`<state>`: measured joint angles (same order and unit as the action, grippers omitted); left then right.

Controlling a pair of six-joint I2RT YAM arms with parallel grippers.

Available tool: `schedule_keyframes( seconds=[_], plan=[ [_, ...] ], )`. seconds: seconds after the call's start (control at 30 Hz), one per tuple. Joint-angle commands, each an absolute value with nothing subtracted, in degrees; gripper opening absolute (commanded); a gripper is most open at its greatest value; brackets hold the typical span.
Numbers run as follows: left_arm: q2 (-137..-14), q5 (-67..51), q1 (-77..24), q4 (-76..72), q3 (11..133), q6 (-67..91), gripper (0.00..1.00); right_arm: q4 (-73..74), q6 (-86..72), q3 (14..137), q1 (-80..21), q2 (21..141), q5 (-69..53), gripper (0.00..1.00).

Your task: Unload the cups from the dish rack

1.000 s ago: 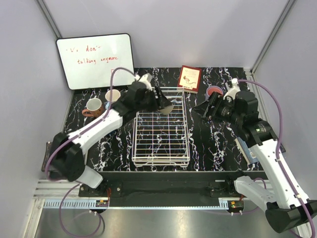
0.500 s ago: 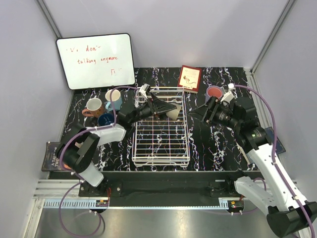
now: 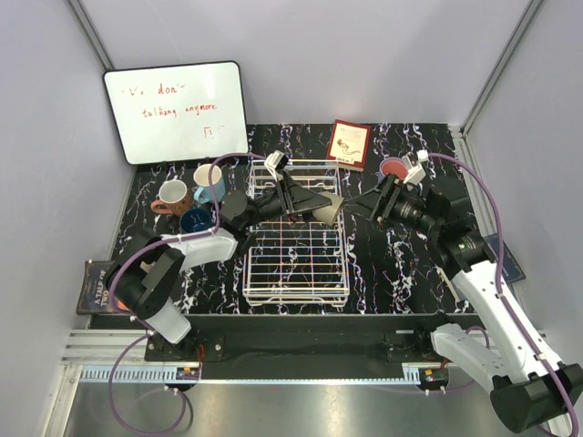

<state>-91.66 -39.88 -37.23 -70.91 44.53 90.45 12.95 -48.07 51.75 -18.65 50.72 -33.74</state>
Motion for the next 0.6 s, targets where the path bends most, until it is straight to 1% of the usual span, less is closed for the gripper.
schedule_keyframes(
  seconds=[0.0, 0.17, 0.33, 0.57],
  plan=[
    [-90.26, -40.87, -37.88, -79.01, 45.27, 90.0, 0.0, 8.35, -48.69, 54.4, -19.16, 52.2, -35.86, 0.63],
    [-90.53, -41.22, -38.23, -78.4, 45.53, 89.47, 0.0, 7.56, -48.95, 54.93, -19.34, 53.88, -37.0, 0.63],
    [-90.53, -39.82, -38.06, -77.09, 44.83, 88.25, 0.0, 6.5, -49.22, 55.46, -19.51, 51.95, -35.77, 0.63],
    [-89.82, -37.71, -37.0, -71.99, 45.96, 85.34, 0.0, 13.61, -46.15, 59.23, -19.42, 48.96, -33.75, 0.63]
  ],
)
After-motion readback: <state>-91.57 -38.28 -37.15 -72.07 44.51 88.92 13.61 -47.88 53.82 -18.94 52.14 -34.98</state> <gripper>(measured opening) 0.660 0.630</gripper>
